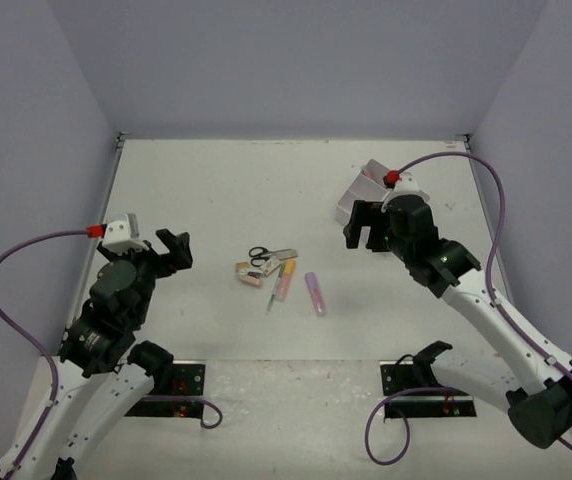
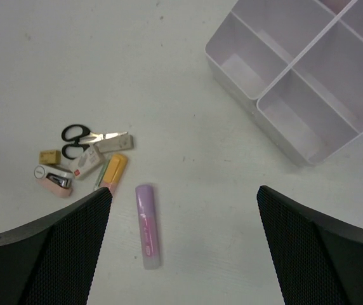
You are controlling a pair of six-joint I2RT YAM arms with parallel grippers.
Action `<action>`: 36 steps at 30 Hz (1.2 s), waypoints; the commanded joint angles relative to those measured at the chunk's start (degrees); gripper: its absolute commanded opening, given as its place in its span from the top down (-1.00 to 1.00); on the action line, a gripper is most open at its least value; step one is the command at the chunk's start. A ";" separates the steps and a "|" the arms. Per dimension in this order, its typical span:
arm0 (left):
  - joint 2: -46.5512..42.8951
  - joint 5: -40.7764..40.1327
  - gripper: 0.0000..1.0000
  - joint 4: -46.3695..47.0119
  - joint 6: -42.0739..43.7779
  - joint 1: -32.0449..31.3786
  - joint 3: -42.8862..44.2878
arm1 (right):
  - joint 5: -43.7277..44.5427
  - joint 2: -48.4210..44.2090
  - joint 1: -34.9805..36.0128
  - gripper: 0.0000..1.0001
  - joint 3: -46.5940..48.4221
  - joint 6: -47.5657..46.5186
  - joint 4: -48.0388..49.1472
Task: Sort the stationery into containers
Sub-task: Pick up the pen from the center of the board.
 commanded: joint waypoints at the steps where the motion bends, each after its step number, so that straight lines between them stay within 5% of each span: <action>1: 2.49 3.80 -1.00 2.39 2.62 0.42 0.20 | -3.34 0.44 0.04 -0.98 0.98 2.76 -0.48; 6: 6.41 14.52 -1.00 4.92 6.62 0.92 -0.33 | 1.23 1.56 0.75 -0.97 0.66 5.50 -0.42; 13: 27.63 28.64 -0.79 3.32 2.67 -0.74 5.09 | 2.20 1.33 1.45 -0.78 4.50 3.58 -3.67; 17: 41.26 14.96 -0.70 1.88 -1.01 -14.61 10.45 | 1.64 -4.32 1.36 -0.77 -0.06 2.56 -2.35; 24: 53.05 17.35 -0.02 8.71 -4.67 -18.68 11.09 | 2.92 -6.98 1.36 -0.77 -3.10 2.07 -2.87; 36: 63.19 16.52 0.01 11.78 -5.87 -20.77 11.54 | 1.70 -10.68 1.36 -0.78 -5.83 1.74 -0.22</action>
